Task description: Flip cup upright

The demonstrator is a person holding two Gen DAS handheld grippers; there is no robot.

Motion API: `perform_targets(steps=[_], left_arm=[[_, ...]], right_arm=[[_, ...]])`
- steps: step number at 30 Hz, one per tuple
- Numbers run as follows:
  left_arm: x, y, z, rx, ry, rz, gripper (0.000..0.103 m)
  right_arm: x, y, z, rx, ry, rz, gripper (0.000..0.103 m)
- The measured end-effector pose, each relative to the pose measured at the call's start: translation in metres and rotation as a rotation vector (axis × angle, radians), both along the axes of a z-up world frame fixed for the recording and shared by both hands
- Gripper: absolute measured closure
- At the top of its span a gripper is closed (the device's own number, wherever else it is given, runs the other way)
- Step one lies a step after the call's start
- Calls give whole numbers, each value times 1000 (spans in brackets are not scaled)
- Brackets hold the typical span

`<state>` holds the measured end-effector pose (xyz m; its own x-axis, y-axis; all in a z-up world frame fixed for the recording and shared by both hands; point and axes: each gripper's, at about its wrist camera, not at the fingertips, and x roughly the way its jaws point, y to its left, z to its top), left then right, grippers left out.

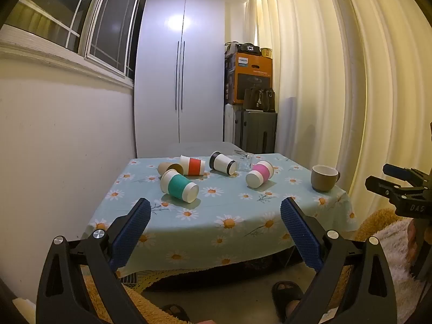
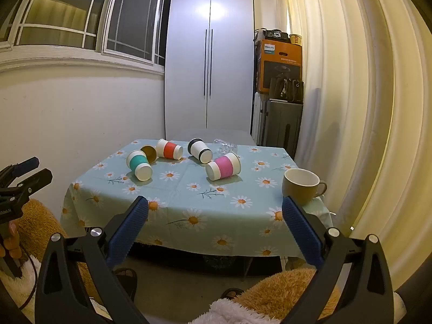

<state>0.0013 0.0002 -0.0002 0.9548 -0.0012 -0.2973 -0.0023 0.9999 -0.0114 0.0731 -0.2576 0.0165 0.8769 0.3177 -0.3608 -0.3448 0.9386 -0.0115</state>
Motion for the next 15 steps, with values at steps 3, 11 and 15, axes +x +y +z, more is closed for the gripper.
perform_targets(steps=[3, 11, 15], left_arm=[[-1, 0, 0, -1, -17, 1, 9], [-1, 0, 0, -2, -21, 0, 9], [-1, 0, 0, -2, -20, 0, 9]], right_arm=[[0, 0, 0, -1, -1, 0, 5], [0, 1, -1, -6, 2, -1, 5], [-1, 0, -1, -5, 4, -1, 5]])
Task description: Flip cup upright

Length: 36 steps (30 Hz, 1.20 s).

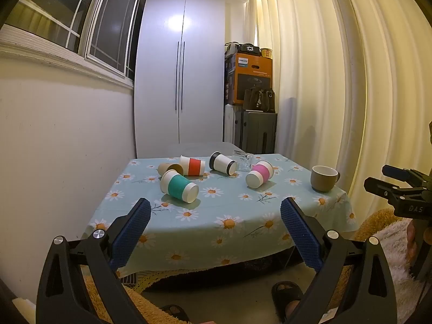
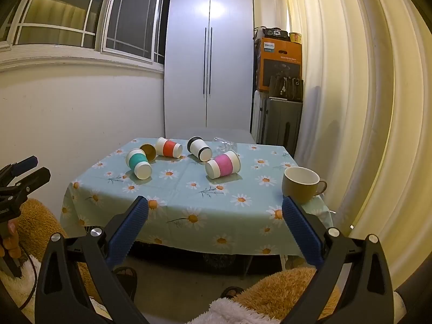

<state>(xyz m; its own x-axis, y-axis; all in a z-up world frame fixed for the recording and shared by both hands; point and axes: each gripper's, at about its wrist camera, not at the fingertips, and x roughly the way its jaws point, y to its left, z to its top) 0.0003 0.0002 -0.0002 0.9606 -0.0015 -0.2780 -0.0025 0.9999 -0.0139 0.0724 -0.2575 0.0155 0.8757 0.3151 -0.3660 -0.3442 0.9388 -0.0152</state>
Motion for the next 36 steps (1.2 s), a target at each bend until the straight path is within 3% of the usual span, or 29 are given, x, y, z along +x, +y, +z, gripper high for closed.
perform_targets(steps=[36], left_arm=[[-1, -3, 0, 4, -1, -1, 9]], right_arm=[[4, 0, 1, -9, 7, 1, 5]])
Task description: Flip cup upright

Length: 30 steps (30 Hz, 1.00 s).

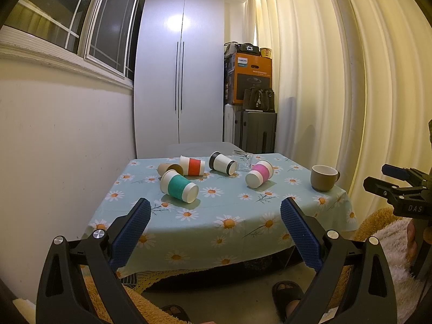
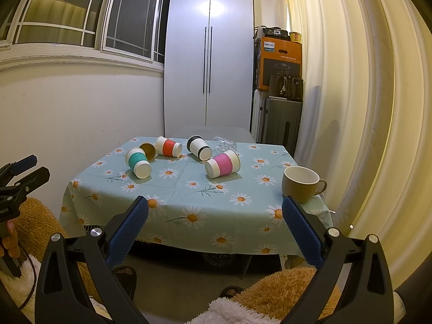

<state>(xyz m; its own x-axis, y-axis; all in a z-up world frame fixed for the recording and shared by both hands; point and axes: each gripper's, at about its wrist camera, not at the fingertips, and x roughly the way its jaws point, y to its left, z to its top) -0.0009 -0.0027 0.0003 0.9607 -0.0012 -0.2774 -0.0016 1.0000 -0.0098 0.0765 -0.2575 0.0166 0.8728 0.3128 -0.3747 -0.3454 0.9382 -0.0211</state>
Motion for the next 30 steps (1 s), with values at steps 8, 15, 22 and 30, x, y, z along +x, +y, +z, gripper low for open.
perform_targets(steps=[8, 15, 22, 30], left_arm=[[0, 0, 0, 1, 0, 0, 9], [0, 0, 0, 0, 0, 0, 9], [0, 0, 0, 0, -1, -1, 9], [1, 2, 0, -4, 1, 1, 9]], right_arm=[[-4, -1, 0, 2, -3, 0, 5], [-4, -1, 0, 2, -2, 0, 5], [-4, -1, 0, 4, -2, 0, 5], [-4, -1, 0, 3, -2, -1, 5]])
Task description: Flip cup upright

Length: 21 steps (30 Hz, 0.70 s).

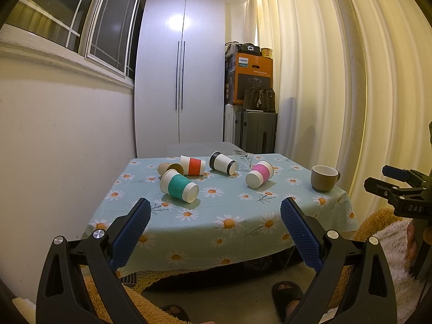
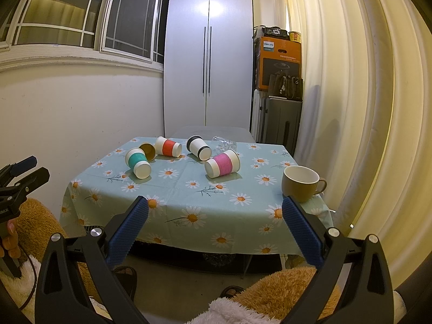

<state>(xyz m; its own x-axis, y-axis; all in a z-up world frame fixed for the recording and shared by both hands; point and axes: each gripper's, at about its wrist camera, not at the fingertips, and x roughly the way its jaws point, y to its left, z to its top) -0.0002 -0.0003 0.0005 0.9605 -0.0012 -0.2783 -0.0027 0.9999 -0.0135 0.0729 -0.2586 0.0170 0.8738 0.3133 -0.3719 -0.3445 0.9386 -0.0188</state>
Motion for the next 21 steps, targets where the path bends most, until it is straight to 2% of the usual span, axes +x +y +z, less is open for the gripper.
perform_targets(steps=[4, 9, 14, 21], left_arm=[[1, -1, 1, 1, 6, -2, 9], [13, -2, 8, -4, 38, -37, 9], [42, -4, 14, -13, 95, -66, 9], [110, 6, 15, -31, 222, -60, 9]], right_arm=[[3, -1, -1, 8, 11, 1, 5], [18, 1, 4, 36, 77, 47, 5], [39, 13, 13, 21, 90, 76, 5], [83, 37, 15, -8, 137, 114, 5]])
